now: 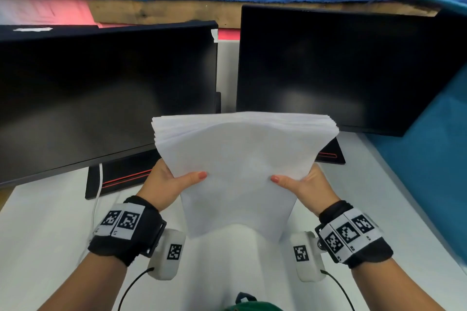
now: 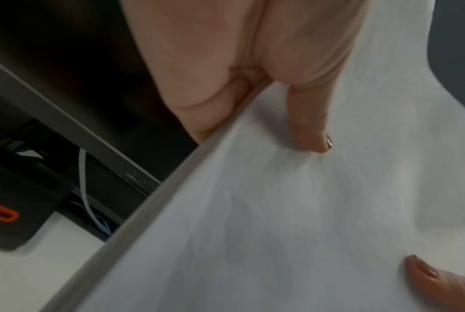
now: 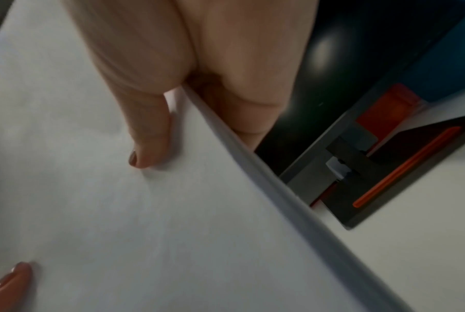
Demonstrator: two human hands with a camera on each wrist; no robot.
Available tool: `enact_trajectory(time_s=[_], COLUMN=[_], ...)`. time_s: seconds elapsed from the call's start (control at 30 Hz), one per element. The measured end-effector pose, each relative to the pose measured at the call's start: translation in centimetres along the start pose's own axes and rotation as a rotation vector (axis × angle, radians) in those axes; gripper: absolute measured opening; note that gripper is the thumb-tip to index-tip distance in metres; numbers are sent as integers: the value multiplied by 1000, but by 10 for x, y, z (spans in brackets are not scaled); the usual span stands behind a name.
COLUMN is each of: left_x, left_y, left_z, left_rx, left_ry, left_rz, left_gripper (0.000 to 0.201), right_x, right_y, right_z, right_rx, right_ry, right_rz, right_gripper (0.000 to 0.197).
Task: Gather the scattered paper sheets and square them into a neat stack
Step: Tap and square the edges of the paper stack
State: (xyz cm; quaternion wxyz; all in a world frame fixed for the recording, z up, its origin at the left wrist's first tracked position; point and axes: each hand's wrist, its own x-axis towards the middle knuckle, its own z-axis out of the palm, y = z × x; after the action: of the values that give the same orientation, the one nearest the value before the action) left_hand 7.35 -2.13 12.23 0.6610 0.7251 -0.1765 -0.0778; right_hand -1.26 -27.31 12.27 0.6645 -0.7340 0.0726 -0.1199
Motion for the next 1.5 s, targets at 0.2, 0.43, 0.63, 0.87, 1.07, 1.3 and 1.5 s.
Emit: enact_trajectory(time_s=[0.2, 0.43, 0.63, 0.87, 1.07, 1.3, 1.5], left_x=[-4, -14, -1, 11, 11, 7, 2], left_y=[-10, -44, -44, -100, -120, -113, -103], left_z=[4, 10, 12, 27, 49, 53, 56], left_rx=[11, 133, 239, 380, 629, 780, 771], left_ry=[-17, -32, 65, -110, -82, -84, -83], left_rz=[-26, -103, -161, -583, -718, -751, -749], left_gripper=[38, 21, 12, 29, 43, 56, 50], right_x=[-2, -14, -6, -12, -10, -13, -17], right_y=[7, 55, 51, 95, 115, 103, 98], right_z=[-5, 1, 2, 11, 21, 31, 32], right_rx=[-27, -116, -112, -209, -457, -697, -714], right_ry=[0, 58, 69, 60, 103, 72, 60], right_rz=[17, 181, 216, 592, 733, 784, 786], right_gripper=[30, 21, 23, 32, 53, 66, 67])
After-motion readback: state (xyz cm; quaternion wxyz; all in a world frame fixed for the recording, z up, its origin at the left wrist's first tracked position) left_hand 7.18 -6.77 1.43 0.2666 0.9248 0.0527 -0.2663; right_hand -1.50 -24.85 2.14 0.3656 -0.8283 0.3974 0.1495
